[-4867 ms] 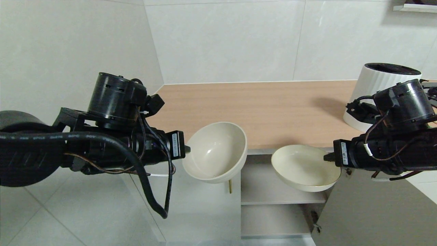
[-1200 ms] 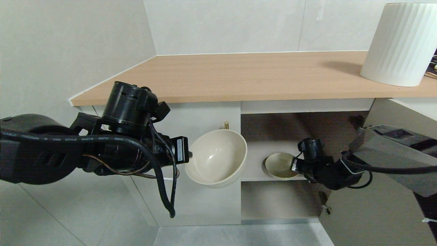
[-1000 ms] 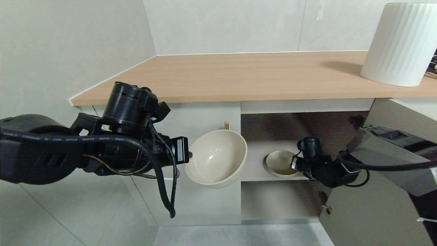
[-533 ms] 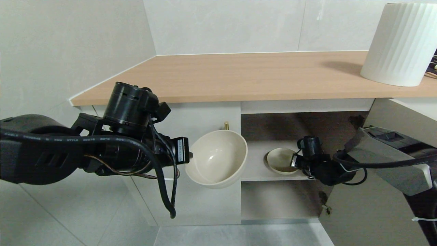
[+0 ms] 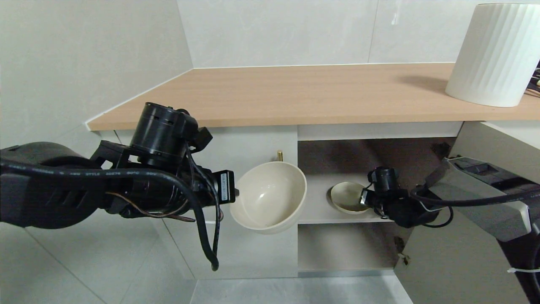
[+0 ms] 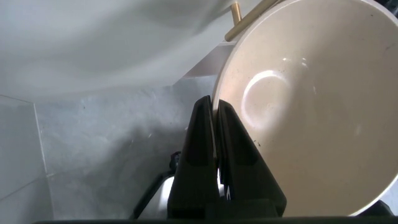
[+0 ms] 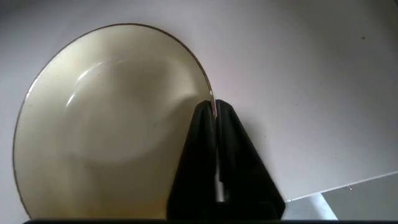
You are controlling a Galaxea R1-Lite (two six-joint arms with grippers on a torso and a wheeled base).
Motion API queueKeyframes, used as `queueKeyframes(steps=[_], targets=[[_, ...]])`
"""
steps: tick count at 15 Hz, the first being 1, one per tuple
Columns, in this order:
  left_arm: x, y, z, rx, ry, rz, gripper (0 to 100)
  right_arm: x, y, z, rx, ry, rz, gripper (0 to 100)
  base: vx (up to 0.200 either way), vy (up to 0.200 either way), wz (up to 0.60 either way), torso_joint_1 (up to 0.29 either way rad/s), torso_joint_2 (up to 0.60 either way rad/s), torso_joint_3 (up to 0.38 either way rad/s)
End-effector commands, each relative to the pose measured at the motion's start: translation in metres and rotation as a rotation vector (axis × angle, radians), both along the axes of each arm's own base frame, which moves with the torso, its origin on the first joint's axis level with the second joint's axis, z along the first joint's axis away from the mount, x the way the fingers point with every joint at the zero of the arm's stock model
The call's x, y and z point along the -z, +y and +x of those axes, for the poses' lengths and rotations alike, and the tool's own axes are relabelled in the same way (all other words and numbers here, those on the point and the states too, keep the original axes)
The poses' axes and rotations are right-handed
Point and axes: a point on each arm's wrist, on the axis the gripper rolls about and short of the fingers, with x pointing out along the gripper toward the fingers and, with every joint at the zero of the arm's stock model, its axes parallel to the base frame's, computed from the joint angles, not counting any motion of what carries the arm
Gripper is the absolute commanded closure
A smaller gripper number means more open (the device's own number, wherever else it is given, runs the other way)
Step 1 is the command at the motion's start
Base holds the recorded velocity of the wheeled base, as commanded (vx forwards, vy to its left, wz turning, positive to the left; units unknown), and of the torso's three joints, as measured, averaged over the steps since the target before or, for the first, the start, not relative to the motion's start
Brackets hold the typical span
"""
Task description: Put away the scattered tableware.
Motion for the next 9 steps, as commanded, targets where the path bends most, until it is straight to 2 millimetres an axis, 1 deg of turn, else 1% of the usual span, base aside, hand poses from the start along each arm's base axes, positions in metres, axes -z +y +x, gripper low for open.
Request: queueKeyframes(steps=[1, 7, 8, 9], targets=[[0.001, -0.002, -0.002, 0.008, 0.004, 0.003, 100, 0.000, 0.000, 0.000, -0.001, -0.001, 0.000, 0, 0.000, 0.000, 0.00, 0.000, 0.00, 0.000], [0.002, -0.003, -0.002, 0.010, 0.005, 0.003, 100, -0.004, 0.001, -0.004, -0.005, 0.002, 0.001, 0, 0.000, 0.000, 0.00, 0.000, 0.00, 0.000], [0.002, -0.008, -0.005, 0.030, 0.006, 0.004, 100, -0.010, 0.003, -0.011, -0.011, 0.005, -0.001, 0, 0.000, 0.000, 0.00, 0.000, 0.00, 0.000], [0.004, -0.014, -0.009, 0.053, 0.012, 0.007, 100, -0.022, 0.009, -0.022, -0.038, 0.006, 0.003, 0, 0.000, 0.000, 0.00, 0.000, 0.00, 0.000]])
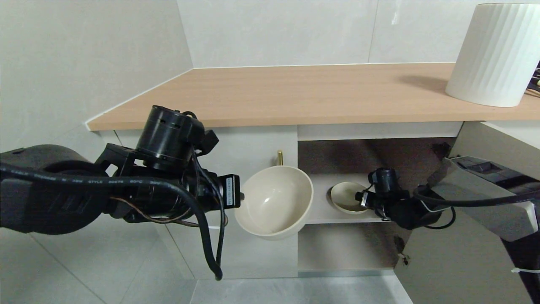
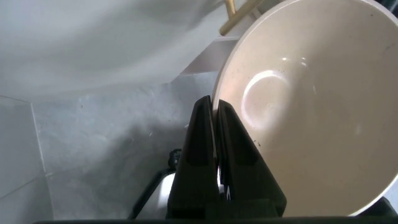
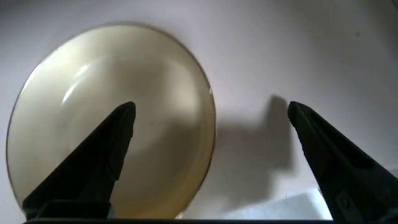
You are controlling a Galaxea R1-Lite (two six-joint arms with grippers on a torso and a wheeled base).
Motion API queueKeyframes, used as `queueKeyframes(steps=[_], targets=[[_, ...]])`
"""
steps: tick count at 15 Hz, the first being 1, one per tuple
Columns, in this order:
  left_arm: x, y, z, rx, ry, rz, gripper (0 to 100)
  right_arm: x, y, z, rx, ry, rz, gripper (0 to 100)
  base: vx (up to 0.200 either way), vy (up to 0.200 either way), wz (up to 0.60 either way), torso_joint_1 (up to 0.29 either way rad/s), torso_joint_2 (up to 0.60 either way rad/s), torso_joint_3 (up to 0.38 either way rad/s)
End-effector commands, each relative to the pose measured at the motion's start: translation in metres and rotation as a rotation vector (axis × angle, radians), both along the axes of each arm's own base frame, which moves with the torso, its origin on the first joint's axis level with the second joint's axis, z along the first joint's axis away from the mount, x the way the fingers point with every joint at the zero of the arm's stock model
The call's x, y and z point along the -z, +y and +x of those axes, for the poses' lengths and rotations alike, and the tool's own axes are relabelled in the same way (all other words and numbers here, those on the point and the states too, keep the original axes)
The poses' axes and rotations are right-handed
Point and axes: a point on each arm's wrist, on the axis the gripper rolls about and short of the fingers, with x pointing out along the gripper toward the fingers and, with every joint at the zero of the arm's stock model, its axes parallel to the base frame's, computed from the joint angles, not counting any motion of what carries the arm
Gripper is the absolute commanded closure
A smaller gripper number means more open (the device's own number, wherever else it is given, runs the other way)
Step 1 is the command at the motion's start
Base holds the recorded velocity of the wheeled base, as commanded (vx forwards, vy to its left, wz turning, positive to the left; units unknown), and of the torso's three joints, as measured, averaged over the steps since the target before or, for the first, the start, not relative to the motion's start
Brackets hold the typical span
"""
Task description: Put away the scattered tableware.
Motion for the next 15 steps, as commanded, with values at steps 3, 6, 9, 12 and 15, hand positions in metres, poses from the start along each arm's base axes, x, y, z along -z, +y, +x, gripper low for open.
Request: queueKeyframes(steps=[3, 6, 9, 12, 15], targets=[[0.019, -0.022, -0.012, 0.098, 0.043, 0.059, 100, -0.065, 0.035, -0.062, -0.170, -0.011, -0.001, 0, 0.000, 0.000, 0.00, 0.000, 0.00, 0.000], [0.052, -0.043, -0.011, 0.127, 0.075, 0.207, 100, -0.114, 0.053, -0.113, -0.331, 0.033, -0.003, 0, 0.000, 0.000, 0.00, 0.000, 0.00, 0.000], [0.083, -0.060, -0.011, 0.100, 0.088, 0.357, 100, -0.149, 0.059, -0.152, -0.458, 0.101, 0.018, 0, 0.000, 0.000, 0.00, 0.000, 0.00, 0.000], [0.088, -0.065, -0.013, 0.113, 0.091, 0.374, 100, -0.162, 0.064, -0.180, -0.611, 0.197, 0.069, 0, 0.000, 0.000, 0.00, 0.000, 0.00, 0.000], [0.087, -0.070, -0.019, 0.118, 0.076, 0.387, 100, -0.155, 0.080, -0.195, -0.679, 0.265, 0.045, 0, 0.000, 0.000, 0.00, 0.000, 0.00, 0.000]])
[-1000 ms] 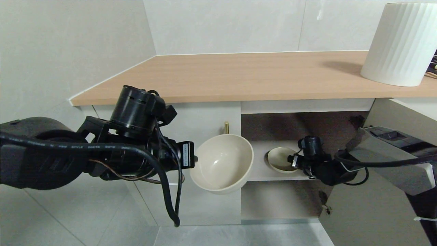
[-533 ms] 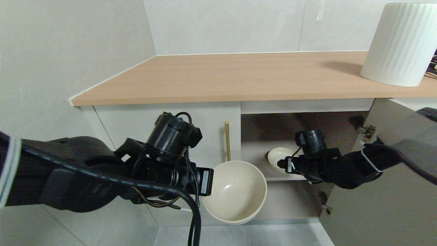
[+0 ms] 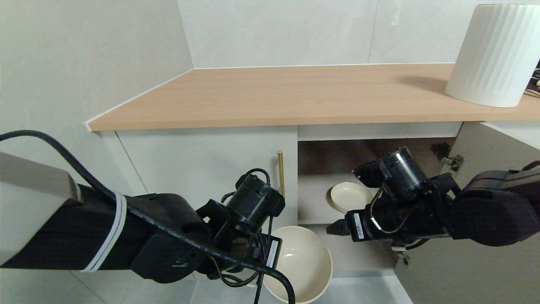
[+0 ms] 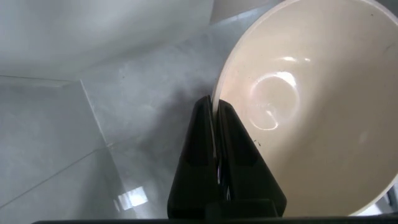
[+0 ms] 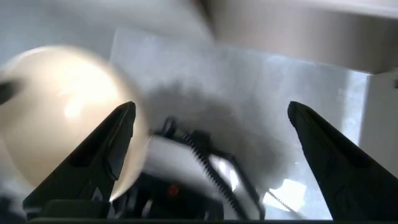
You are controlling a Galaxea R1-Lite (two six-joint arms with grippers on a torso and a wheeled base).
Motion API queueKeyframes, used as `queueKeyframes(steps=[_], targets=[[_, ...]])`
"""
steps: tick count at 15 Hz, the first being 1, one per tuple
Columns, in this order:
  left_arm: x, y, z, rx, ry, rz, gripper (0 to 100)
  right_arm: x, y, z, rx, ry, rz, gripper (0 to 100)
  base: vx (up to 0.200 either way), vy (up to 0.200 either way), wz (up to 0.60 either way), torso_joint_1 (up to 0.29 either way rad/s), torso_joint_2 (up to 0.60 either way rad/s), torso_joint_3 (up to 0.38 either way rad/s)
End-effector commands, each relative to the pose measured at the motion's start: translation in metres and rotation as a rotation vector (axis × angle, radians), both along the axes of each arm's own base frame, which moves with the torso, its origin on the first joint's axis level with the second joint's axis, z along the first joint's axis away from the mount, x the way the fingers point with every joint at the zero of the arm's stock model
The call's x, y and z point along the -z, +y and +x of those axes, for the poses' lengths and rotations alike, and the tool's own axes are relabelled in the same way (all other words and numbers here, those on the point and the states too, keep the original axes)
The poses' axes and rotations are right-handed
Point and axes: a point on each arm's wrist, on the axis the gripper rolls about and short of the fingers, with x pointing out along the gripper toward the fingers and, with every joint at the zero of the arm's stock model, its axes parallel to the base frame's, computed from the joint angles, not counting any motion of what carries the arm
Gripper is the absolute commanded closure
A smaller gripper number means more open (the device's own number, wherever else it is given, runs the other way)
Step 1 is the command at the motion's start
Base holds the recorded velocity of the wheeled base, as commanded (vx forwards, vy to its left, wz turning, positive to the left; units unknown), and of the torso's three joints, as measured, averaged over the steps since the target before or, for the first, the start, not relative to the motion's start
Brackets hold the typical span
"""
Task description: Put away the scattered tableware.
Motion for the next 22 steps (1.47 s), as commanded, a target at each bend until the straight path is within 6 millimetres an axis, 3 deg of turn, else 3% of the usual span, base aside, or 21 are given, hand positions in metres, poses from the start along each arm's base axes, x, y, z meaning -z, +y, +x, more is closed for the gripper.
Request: queueKeyframes(steps=[1, 7, 12, 13, 22], targets=[[0.002, -0.002, -0.002, 0.006, 0.001, 0.007, 100, 0.004, 0.012, -0.013, -0.054, 0.014, -0.011, 0, 0.000, 0.000, 0.00, 0.000, 0.00, 0.000], [-0.005, -0.003, -0.006, 0.007, -0.020, 0.001, 100, 0.038, 0.030, -0.007, -0.076, 0.090, -0.073, 0, 0.000, 0.000, 0.00, 0.000, 0.00, 0.000], [-0.005, -0.005, -0.008, 0.007, -0.026, 0.006, 100, 0.038, 0.031, -0.006, -0.072, 0.078, -0.059, 0, 0.000, 0.000, 0.00, 0.000, 0.00, 0.000], [-0.005, -0.005, -0.008, 0.006, -0.027, 0.007, 100, 0.039, 0.031, -0.006, -0.073, 0.080, -0.059, 100, 0.000, 0.000, 0.00, 0.000, 0.00, 0.000], [-0.006, -0.005, -0.007, 0.003, -0.034, 0.002, 100, 0.039, 0.030, -0.006, -0.073, 0.082, -0.059, 100, 0.000, 0.000, 0.00, 0.000, 0.00, 0.000]])
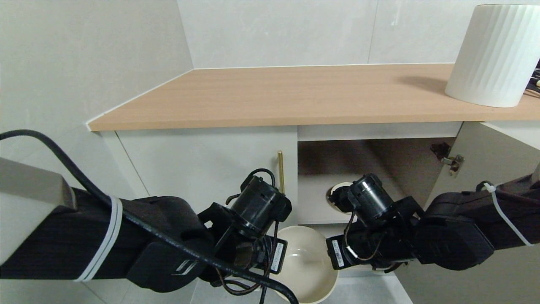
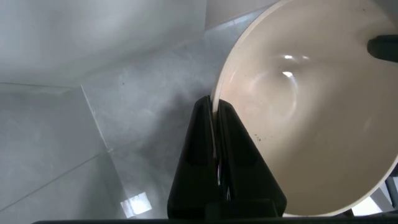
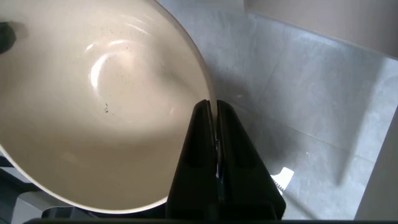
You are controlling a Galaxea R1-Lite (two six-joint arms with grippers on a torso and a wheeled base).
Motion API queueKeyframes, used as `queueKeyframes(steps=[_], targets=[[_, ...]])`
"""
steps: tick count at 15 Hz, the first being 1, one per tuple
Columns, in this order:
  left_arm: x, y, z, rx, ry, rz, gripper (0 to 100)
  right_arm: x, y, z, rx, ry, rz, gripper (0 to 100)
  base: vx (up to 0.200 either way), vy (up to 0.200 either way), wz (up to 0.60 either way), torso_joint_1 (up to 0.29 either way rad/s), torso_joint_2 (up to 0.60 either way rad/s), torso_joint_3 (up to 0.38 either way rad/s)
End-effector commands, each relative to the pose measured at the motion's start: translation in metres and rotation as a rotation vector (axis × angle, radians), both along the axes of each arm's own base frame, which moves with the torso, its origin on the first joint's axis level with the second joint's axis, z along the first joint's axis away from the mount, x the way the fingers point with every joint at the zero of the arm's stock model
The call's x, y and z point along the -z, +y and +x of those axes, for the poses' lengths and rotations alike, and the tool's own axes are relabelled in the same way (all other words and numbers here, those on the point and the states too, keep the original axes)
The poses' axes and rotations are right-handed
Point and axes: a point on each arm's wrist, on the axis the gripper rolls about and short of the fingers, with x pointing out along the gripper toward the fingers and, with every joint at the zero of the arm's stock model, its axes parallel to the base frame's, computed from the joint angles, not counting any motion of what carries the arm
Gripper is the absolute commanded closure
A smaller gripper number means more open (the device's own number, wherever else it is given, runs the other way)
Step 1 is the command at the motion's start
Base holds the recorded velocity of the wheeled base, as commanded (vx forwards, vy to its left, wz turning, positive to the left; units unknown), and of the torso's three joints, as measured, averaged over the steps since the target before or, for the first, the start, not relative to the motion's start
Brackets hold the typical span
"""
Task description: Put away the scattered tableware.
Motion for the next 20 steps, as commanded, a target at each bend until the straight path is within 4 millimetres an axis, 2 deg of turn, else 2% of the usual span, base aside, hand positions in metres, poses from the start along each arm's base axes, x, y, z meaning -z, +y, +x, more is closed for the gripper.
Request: queueKeyframes(steps=[1, 5, 6, 14, 17, 20], targets=[[-0.001, 0.000, 0.000, -0.001, -0.003, -0.001, 100, 0.001, 0.000, 0.001, 0.002, 0.003, -0.004, 100, 0.000, 0.000, 0.00, 0.000, 0.00, 0.000], [-0.003, 0.001, 0.000, -0.006, -0.008, -0.005, 100, 0.002, 0.000, 0.000, 0.003, 0.003, -0.006, 100, 0.000, 0.000, 0.00, 0.000, 0.00, 0.000], [-0.004, 0.002, 0.000, -0.005, -0.008, -0.007, 0, 0.002, 0.000, 0.000, 0.003, 0.003, -0.006, 100, 0.000, 0.000, 0.00, 0.000, 0.00, 0.000], [-0.007, 0.002, 0.000, -0.011, -0.019, -0.017, 0, 0.002, 0.000, 0.000, 0.004, 0.004, -0.010, 100, 0.000, 0.000, 0.00, 0.000, 0.00, 0.000], [-0.009, 0.001, 0.001, -0.023, -0.033, -0.048, 0, 0.009, -0.004, 0.006, 0.033, 0.008, -0.038, 100, 0.000, 0.000, 0.00, 0.000, 0.00, 0.000], [-0.010, 0.002, 0.002, -0.026, -0.037, -0.054, 0, 0.026, -0.014, 0.021, 0.143, -0.016, -0.142, 100, 0.000, 0.000, 0.00, 0.000, 0.00, 0.000]])
